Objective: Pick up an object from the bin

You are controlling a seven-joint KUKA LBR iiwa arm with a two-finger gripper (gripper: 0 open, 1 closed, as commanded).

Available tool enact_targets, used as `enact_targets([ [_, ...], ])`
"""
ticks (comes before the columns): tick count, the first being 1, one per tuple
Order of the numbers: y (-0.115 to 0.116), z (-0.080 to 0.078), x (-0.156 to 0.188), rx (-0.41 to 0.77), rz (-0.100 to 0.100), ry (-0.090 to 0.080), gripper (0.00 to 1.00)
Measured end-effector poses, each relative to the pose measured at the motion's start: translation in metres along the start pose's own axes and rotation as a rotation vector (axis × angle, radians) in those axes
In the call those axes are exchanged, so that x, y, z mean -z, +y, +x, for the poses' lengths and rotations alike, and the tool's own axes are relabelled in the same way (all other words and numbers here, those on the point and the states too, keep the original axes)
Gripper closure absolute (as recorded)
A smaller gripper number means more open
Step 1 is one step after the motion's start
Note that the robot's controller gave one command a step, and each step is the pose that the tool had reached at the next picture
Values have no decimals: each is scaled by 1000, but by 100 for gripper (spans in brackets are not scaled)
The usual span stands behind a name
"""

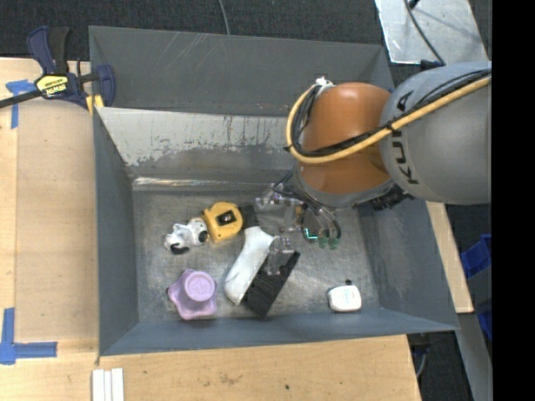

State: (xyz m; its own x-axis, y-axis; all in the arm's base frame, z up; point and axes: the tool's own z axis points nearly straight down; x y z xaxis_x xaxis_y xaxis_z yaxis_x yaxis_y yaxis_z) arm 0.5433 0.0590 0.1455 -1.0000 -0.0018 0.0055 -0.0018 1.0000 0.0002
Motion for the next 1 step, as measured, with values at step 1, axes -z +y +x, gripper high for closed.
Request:
enact_targets([
  [1,0,-2,4,-1,0,-8,0],
])
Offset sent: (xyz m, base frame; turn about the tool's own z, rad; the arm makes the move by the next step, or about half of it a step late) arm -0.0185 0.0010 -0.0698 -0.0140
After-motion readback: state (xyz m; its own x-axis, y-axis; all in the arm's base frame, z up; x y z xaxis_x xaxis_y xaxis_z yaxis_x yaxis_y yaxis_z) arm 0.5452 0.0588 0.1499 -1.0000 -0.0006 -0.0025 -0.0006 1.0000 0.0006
